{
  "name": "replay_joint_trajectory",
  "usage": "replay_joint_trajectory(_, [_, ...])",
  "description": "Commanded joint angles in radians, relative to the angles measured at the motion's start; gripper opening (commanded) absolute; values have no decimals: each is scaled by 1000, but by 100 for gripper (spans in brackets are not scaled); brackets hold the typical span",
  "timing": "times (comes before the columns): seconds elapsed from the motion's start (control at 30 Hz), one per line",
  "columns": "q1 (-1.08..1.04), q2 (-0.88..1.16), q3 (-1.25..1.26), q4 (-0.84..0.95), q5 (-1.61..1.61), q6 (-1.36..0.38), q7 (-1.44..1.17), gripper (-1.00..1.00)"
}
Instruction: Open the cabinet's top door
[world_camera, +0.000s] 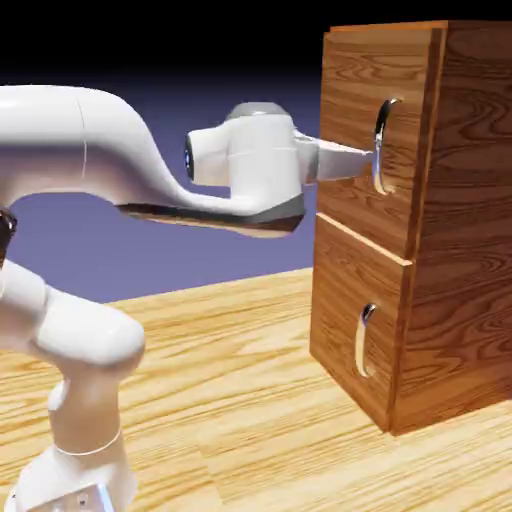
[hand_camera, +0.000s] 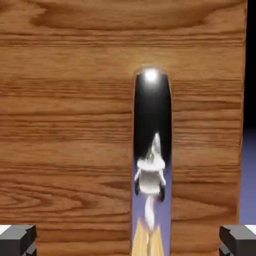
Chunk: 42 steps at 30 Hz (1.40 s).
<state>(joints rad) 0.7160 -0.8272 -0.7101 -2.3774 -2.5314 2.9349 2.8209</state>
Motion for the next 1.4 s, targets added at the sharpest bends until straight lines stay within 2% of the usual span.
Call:
replay_joint_trajectory(0.0, [9, -3, -9, 6, -33, -1, 28, 0])
replay_joint_trajectory(0.2, [181, 102, -134, 133, -92, -32, 76, 0])
replay_joint_trajectory(0.23, [181, 102, -134, 133, -92, -32, 76, -100])
replay_joint_trajectory(0.83, [-435, 79, 438, -107, 266, -152, 71, -100])
replay_joint_trajectory(1.23, [-869, -27, 830, -188, 546, -84, 59, -100])
replay_joint_trajectory(1.37, [-909, -93, 900, -237, 720, -124, -52, -100])
